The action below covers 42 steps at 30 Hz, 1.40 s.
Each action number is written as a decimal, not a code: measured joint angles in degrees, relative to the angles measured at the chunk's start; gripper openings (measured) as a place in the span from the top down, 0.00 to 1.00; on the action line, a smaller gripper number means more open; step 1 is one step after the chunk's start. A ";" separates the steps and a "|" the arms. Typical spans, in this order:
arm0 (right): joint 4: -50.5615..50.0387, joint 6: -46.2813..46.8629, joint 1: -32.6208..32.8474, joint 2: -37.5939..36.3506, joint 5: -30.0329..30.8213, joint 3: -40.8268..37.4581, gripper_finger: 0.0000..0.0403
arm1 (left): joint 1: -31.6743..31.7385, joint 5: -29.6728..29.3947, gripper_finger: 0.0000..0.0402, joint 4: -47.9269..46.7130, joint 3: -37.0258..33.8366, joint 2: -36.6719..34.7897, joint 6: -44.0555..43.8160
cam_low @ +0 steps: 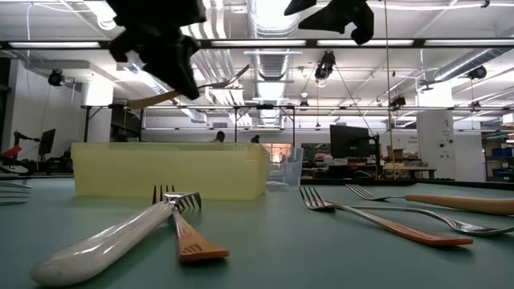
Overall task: Sort silverware by color (type)
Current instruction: Put the yellow fork into the yellow bin
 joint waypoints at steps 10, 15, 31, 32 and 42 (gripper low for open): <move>-1.69 -2.14 0.00 -0.59 0.00 0.00 0.58 | 4.61 13.44 0.94 -2.92 0.00 3.29 -0.20; -1.72 -3.12 0.00 -0.59 0.02 0.00 0.58 | 7.86 16.06 0.94 -2.81 0.00 6.07 0.56; -7.05 -6.41 -0.11 -0.70 0.59 0.07 0.58 | 11.89 19.80 0.94 -9.94 7.47 17.54 4.93; -7.22 -6.51 -0.11 -0.70 0.61 0.07 0.58 | 12.03 19.80 0.94 -10.61 7.98 18.16 4.84; -7.54 -10.28 -0.11 -0.70 0.61 0.07 0.58 | 12.92 19.85 0.94 -12.08 10.93 24.05 4.14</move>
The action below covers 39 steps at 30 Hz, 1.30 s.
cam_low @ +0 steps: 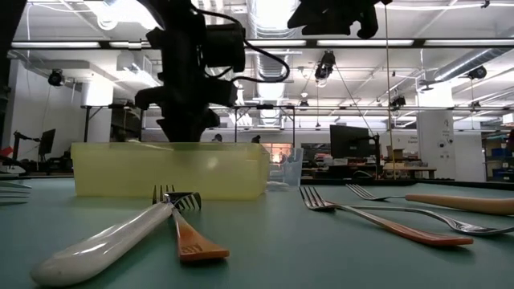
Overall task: Sort silverware by color (type)
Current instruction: Put the yellow fork into the yellow bin
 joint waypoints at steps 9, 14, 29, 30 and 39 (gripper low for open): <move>-0.45 -1.38 -0.02 0.00 0.00 0.00 0.58 | 1.20 0.11 0.94 -0.09 1.16 2.53 -2.17; -0.67 -1.50 -0.02 0.00 0.00 0.00 0.58 | 1.21 0.46 0.94 0.20 1.29 2.88 -1.96; -0.93 -1.03 -0.02 0.00 -0.02 0.00 0.58 | 1.40 1.17 0.91 1.61 1.05 3.18 -3.08; -0.94 -1.02 -0.02 0.00 -0.02 0.00 0.58 | 1.40 1.17 0.91 1.63 1.04 3.17 -3.30; -0.94 -0.88 -0.02 0.00 -0.04 0.00 0.58 | 1.40 1.08 0.91 1.83 1.01 3.17 -4.11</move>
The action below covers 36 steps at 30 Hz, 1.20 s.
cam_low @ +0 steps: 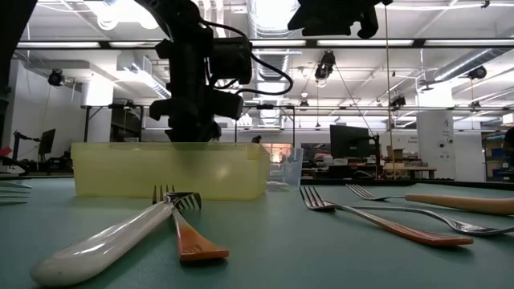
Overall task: Sort silverware by color (type)
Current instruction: Put the yellow fork into the yellow bin
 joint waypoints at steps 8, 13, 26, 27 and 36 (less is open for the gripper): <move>0.00 0.36 0.00 0.00 0.00 0.00 0.58 | 0.00 -0.22 0.91 0.12 0.00 0.01 -0.03; 0.00 0.38 0.00 0.00 0.00 0.00 0.58 | 0.00 -1.45 0.91 0.20 0.00 0.01 -0.26; 0.01 0.44 0.00 0.02 -0.03 0.00 0.58 | 0.00 -4.66 0.90 -0.16 0.00 0.00 -0.82; 0.00 0.44 0.00 0.02 -0.04 0.00 0.58 | 0.00 -4.65 0.90 -0.38 0.00 0.01 -0.82; 0.00 0.44 0.00 0.04 -0.02 0.00 0.58 | 0.00 -4.58 0.90 -0.42 -0.02 0.01 -0.82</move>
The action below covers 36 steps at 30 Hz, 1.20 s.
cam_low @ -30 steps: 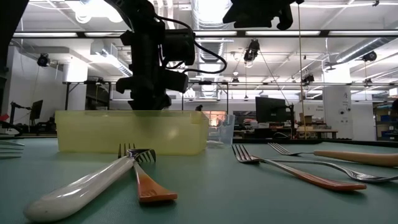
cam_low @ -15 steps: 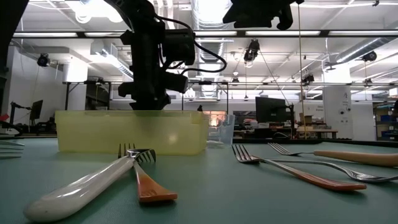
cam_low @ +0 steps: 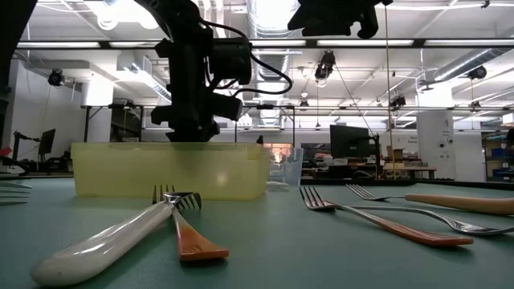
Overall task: Sort silverware by color (type)
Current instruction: Put the yellow fork into the yellow bin, then put the orange fork into the white bin
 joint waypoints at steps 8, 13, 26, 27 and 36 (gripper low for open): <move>0.00 0.00 0.00 0.00 0.00 0.00 0.58 | 0.00 0.00 0.81 -0.02 0.00 0.00 -0.03; 0.00 0.00 0.02 0.00 -0.01 0.00 0.58 | 0.00 0.00 0.74 0.02 0.00 0.00 -0.02; 0.02 0.98 0.17 0.00 -0.11 0.00 0.58 | -0.09 0.00 0.72 0.57 -0.02 -7.83 -0.90; 0.00 1.85 0.19 0.00 -0.27 0.00 0.58 | -0.14 0.00 0.72 1.09 -0.02 -8.96 -1.12; -0.49 8.75 0.43 0.00 -7.26 0.13 0.58 | -3.20 -0.02 0.75 13.52 -5.81 -21.01 -2.62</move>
